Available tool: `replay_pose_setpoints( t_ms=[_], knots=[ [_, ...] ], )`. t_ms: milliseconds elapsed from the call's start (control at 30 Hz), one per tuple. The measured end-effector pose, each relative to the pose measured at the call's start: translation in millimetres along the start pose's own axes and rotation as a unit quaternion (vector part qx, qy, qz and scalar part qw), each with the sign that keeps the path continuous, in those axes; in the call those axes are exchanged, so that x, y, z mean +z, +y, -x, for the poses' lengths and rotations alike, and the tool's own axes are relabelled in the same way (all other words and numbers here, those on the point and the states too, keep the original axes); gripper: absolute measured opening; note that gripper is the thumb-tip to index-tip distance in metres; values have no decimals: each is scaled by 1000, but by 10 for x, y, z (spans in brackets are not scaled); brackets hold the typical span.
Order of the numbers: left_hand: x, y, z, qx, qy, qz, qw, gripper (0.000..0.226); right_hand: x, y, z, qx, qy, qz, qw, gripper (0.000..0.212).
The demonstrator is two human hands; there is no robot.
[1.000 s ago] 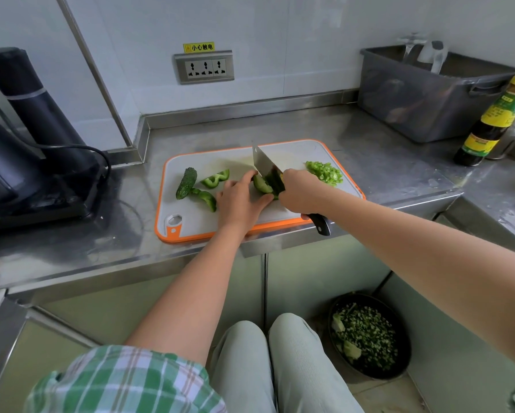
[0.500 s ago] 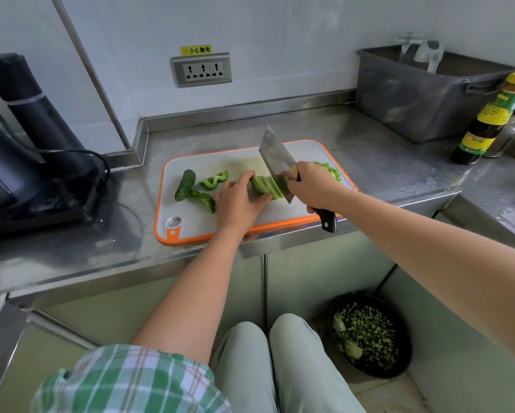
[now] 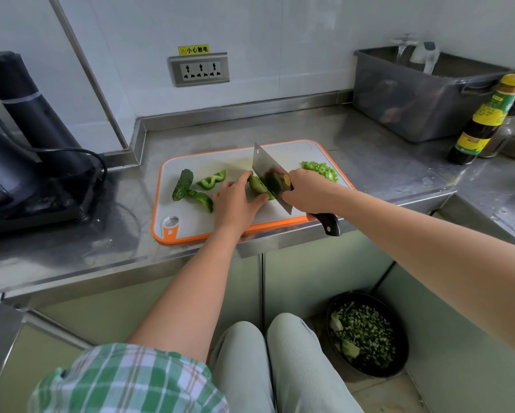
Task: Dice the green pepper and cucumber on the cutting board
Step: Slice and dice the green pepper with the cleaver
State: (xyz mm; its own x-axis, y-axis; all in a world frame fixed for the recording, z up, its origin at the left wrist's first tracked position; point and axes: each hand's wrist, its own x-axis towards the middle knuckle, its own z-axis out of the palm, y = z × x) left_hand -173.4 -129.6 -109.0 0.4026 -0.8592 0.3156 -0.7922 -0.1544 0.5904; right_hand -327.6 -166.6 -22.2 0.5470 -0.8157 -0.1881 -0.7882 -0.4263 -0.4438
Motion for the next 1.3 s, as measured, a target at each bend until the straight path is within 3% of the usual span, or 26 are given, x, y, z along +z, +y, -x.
replay_pose_setpoints(
  t_ms=[367,767,900,1300],
  knots=[
    [24,-23,3,-1,-3,8,1000,56,62,-117,-63,14,-2,7,1000,8],
    [-10,2,14,-11,14,53,998,52,190,71,-68,16,91,-71,993,5],
    [4,-32,-17,-4,21,-7,1000,58,47,9,-45,-5,74,-52,996,2],
    [19,-50,-28,-5,7,-32,999,60,9,-36,6,0,6,0,1000,4]
  ],
)
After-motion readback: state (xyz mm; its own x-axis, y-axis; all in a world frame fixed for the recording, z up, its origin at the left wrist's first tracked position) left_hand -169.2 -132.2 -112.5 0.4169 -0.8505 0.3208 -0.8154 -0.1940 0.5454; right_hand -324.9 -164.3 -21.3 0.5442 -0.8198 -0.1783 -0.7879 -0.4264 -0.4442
